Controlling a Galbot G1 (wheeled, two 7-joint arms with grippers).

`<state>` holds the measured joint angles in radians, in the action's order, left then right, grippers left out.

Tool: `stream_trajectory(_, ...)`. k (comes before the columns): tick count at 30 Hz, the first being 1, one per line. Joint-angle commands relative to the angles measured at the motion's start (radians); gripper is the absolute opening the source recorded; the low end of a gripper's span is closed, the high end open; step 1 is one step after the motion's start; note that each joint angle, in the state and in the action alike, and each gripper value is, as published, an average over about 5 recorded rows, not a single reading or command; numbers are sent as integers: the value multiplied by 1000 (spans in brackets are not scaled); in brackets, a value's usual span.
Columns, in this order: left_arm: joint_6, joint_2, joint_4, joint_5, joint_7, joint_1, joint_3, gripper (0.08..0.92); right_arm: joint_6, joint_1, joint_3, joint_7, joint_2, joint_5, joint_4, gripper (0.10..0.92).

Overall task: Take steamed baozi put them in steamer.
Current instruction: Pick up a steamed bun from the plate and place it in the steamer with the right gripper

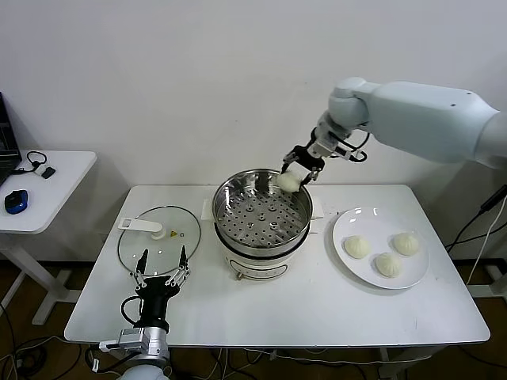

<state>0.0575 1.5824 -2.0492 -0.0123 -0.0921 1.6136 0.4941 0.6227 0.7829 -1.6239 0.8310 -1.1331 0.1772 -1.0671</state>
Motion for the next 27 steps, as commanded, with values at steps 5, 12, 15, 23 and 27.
stream_trajectory(5,0,1,0,-4,-4,1,13,823,250,-217,43,-82,-276,-216,391,611)
stream_trajectory(12,5,3,-1,-4,-8,3,13,823,250,-294,76,-101,-333,-263,564,611)
stream_trajectory(15,7,5,2,-4,-10,3,13,823,250,-319,100,-107,-340,-261,583,611)
stream_trajectory(23,9,12,2,-1,-13,4,13,823,250,-349,136,-113,-362,-259,607,611)
stream_trajectory(27,9,14,-3,1,-14,6,13,823,250,-348,137,-111,-363,-255,606,612)
